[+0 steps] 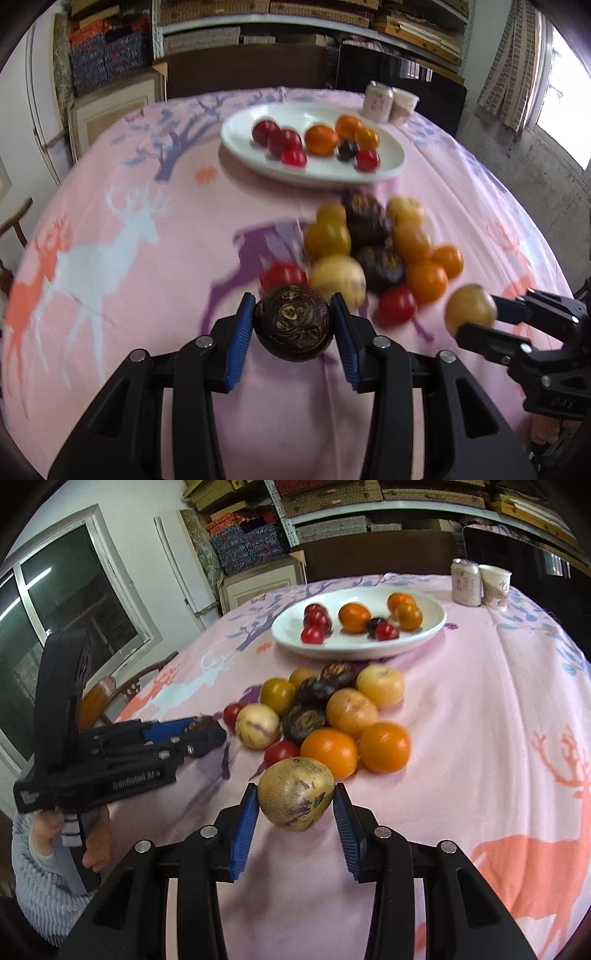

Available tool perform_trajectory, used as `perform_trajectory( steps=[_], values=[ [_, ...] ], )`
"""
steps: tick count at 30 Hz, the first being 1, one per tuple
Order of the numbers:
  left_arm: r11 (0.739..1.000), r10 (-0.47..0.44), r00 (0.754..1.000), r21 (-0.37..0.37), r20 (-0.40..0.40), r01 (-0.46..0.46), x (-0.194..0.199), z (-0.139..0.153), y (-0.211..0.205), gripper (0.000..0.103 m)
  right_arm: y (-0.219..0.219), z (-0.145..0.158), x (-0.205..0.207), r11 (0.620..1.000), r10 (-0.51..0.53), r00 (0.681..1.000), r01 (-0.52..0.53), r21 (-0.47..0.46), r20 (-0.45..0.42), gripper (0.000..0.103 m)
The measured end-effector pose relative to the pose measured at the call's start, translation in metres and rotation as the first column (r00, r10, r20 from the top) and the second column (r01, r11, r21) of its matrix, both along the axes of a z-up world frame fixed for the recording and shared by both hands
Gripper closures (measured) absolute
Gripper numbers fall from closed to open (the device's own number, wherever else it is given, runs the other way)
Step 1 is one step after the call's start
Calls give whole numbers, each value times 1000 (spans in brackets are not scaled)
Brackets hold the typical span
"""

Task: Organize fruits
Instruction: 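Carry the brown fruit to the plate with the left gripper while the right grasps the striped pepino, then release the brown fruit onto the plate with the left gripper while the right releases the pepino there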

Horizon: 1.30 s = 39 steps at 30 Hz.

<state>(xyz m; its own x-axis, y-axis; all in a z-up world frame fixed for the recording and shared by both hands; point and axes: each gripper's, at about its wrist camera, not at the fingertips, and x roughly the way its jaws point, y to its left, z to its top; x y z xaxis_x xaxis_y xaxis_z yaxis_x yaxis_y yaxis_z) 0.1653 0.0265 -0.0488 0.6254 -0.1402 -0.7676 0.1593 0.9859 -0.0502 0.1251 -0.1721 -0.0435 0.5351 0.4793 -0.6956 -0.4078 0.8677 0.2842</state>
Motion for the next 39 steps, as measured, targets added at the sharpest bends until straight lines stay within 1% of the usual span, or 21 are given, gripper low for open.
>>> perform_trajectory(
  steps=[2,5,8,11,15,19,22,24,26,29,30,31,32,33,34,35,37,38,39],
  values=[
    [1000,6,999,14,44,-7,16,20,1,62,-8,16,10,1000,-21,999,22,-20,39,61],
    [1000,17,996,15,86,-19,43,44,0,62,-20,43,36,997,-63,993,66,-28,96,61],
    [1000,17,995,-10,98,-17,70,57,-4,62,-27,64,67,994,-104,984,109,-26,142,61],
    [999,-6,995,-31,97,9,92,59,-16,62,-32,73,99,990,-135,979,138,-8,154,61],
    [999,-50,996,-16,80,52,116,46,-43,62,-37,68,142,984,-180,975,179,16,131,61],
    [997,-72,996,-26,43,74,141,28,-59,62,-32,54,173,980,-200,974,201,6,103,61],
    [996,-85,996,-25,26,86,150,16,-66,62,-29,39,187,979,-206,976,206,12,65,61],
    [995,-97,995,-22,12,97,155,8,-72,62,-27,28,195,979,-202,979,203,-17,35,61],
    [994,-107,994,-16,-7,107,160,-1,-76,61,-29,20,199,976,-215,976,216,-14,25,60],
    [994,-108,994,-6,-20,108,162,-10,-77,61,-33,19,201,977,-214,976,214,8,27,55],
    [994,-106,994,-9,-16,106,162,-10,-76,60,-33,19,201,976,-216,976,216,16,34,49],
    [994,-105,994,-14,-12,105,161,-8,-75,58,-35,22,198,975,-221,974,220,27,47,45],
    [995,-101,995,-22,-5,100,161,-6,-73,52,-36,24,197,974,-224,973,223,31,57,43],
    [995,-96,995,-27,1,96,160,-4,-72,48,-36,25,196,974,-225,972,224,31,64,43],
    [996,-86,996,-28,15,87,159,-2,-69,42,-36,27,194,974,-224,972,222,34,70,43],
    [996,-81,996,-27,26,82,157,1,-68,39,-38,29,192,974,-226,971,224,37,76,43],
    [997,-78,996,-26,42,79,154,5,-65,35,-40,29,187,972,-233,969,230,38,84,43],
    [997,-72,996,-22,49,73,152,7,-63,30,-40,30,185,972,-235,968,232,39,88,42],
    [998,-62,996,-19,58,63,150,9,-61,27,-42,30,184,971,-239,967,237,37,93,41]
  ],
)
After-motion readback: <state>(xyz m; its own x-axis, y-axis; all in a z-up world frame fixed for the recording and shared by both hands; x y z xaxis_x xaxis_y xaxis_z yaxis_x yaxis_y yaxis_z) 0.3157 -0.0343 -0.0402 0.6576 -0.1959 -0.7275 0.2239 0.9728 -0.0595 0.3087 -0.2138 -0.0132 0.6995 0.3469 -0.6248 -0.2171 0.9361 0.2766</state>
